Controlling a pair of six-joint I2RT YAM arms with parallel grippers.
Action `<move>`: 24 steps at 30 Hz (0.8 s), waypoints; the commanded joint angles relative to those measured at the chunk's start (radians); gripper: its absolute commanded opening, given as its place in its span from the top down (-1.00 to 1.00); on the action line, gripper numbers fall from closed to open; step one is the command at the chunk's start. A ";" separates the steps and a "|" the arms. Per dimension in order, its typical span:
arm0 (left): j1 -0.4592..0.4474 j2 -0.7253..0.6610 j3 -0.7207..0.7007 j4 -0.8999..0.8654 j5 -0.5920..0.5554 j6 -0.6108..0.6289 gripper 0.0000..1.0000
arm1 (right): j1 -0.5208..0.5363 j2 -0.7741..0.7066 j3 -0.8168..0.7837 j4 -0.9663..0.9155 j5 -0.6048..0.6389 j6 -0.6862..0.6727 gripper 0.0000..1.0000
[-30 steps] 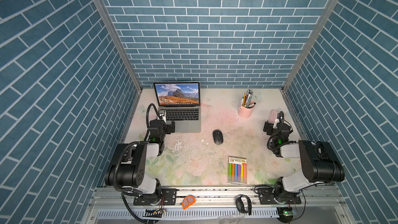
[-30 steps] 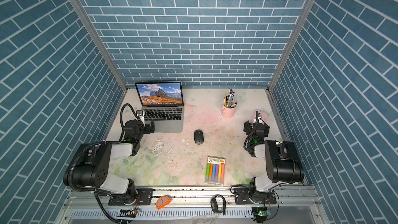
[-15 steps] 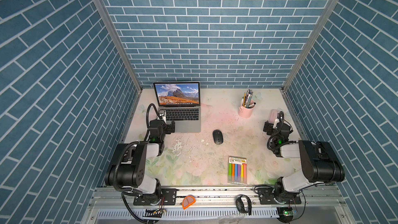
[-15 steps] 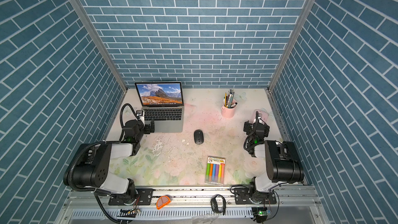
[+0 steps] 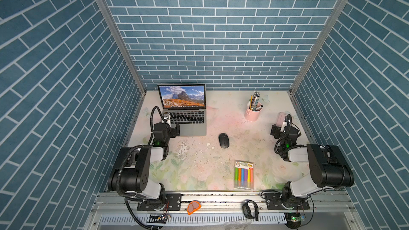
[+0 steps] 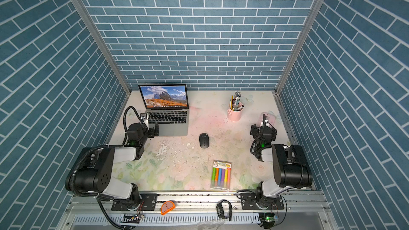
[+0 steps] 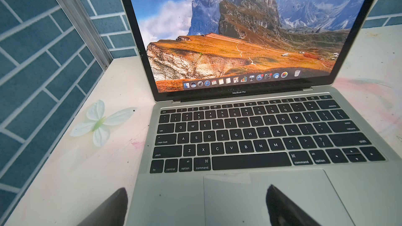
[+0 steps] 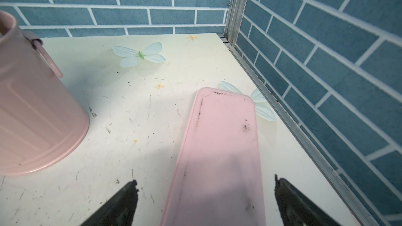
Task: Insert the wireless mouse receiver into the laptop
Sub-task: Pick up the mouse from the center of the board.
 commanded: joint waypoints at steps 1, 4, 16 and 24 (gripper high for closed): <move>-0.016 -0.044 -0.024 0.002 0.014 0.032 -0.99 | -0.003 -0.004 0.015 0.000 -0.006 0.020 -0.98; -0.059 -0.142 -0.014 -0.089 -0.072 0.050 -0.99 | -0.002 -0.063 0.036 -0.086 -0.022 0.009 -0.97; -0.105 -0.417 0.233 -0.706 -0.010 -0.319 -0.99 | 0.018 -0.453 0.236 -0.788 -0.035 0.234 -0.85; -0.429 -0.358 0.259 -0.824 -0.201 -0.492 -0.99 | 0.106 -0.504 0.325 -1.077 -0.170 0.316 -0.73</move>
